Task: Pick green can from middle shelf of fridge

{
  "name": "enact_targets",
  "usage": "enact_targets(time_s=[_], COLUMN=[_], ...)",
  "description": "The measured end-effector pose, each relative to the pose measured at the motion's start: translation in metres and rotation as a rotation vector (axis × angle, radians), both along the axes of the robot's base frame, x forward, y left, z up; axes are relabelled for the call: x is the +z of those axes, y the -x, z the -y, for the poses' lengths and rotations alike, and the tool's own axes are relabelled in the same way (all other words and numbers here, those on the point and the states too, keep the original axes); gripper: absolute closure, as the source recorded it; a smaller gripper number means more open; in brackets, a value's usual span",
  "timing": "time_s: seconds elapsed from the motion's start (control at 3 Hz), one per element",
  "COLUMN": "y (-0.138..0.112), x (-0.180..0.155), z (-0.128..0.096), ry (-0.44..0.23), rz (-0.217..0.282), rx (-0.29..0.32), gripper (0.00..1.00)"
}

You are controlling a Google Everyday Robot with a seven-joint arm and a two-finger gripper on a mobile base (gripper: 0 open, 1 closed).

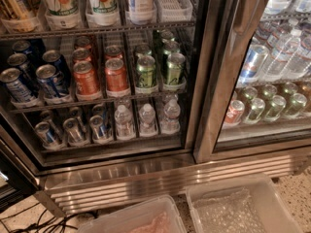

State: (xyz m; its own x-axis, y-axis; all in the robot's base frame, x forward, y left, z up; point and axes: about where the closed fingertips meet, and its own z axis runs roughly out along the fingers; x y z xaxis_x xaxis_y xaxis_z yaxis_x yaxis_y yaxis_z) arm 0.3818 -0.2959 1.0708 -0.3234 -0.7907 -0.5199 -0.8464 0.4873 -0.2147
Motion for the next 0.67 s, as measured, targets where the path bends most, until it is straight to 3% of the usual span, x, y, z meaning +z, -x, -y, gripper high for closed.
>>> enact_targets(time_s=[0.33, 0.67], y=[-0.006, 0.000], x=[-0.044, -0.075], z=[-0.038, -0.043], ry=[-0.023, -0.031], rz=[-0.065, -0.133], rx=[0.075, 0.080], gripper=[0.00, 0.00])
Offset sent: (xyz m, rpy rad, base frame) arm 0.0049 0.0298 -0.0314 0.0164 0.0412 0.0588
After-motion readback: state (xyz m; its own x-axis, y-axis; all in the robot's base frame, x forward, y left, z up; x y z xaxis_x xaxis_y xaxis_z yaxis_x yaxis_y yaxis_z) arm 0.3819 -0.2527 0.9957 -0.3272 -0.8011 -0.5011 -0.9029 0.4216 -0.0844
